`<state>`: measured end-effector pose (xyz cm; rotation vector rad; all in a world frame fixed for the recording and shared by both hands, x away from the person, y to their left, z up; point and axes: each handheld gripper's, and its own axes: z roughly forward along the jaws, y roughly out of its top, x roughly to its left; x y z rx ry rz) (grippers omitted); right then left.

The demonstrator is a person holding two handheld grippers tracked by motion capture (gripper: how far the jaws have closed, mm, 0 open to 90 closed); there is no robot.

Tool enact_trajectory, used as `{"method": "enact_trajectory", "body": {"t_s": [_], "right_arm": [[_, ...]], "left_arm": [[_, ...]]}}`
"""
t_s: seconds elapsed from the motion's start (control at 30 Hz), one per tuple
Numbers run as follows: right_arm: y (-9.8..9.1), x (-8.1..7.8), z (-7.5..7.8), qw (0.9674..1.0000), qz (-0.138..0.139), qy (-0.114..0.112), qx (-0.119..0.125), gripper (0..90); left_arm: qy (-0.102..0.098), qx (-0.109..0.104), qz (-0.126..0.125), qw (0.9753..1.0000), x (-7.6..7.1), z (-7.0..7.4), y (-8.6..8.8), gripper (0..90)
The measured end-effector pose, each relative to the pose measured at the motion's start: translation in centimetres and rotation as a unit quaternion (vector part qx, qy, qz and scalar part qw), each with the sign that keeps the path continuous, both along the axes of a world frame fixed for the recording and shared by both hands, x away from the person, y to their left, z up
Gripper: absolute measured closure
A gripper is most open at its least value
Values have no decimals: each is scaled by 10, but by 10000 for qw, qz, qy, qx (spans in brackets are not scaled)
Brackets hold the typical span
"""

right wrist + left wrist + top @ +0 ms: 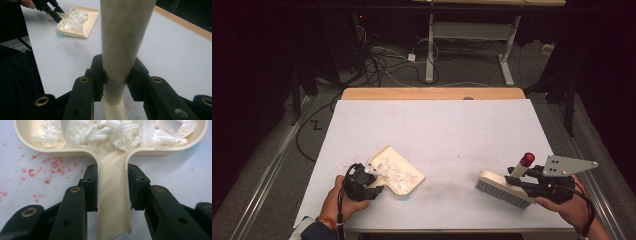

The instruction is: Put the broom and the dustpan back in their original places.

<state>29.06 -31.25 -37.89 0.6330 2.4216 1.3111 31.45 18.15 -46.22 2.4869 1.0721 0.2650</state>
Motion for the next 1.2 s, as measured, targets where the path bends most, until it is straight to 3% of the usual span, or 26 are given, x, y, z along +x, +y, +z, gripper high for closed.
{"method": "enact_trajectory", "body": {"t_s": [0.1, 0.3, 0.6, 0.73, 0.87, 0.97, 1.03, 1.2], "right_arm": [[-2, 6, -1, 10000, -36, 56, 71, 700], [-3, 15, -1, 9997, -218, 89, 96, 692], [-6, 43, -2, 9988, -467, 108, 58, 641], [-5, 55, -5, 9977, -672, 49, 16, 618], [-1, 64, -6, 9961, -877, -33, -49, 586], [-1, 73, -7, 9945, -1051, -22, -3, 580], [-1, 79, -8, 9921, -1253, -24, 48, 579], [3, 90, -10, 9884, -1516, -53, 71, 573]], "left_arm": [[0, -106, 134, 9999, 5, -1, 2, 632], [-115, -125, 493, 9986, 17, -1, 9, 632], [-259, -312, 1058, 9936, 34, -5, 20, 631], [-357, -243, 1496, 9878, 42, -5, 27, 631], [-423, -272, 1758, 9831, 43, -4, 32, 628], [-390, -540, 1903, 9795, 42, -5, 34, 611], [-423, -731, 2018, 9758, 38, -3, 31, 530], [-488, -827, 1819, 9786, 25, 0, 16, 480]]}}
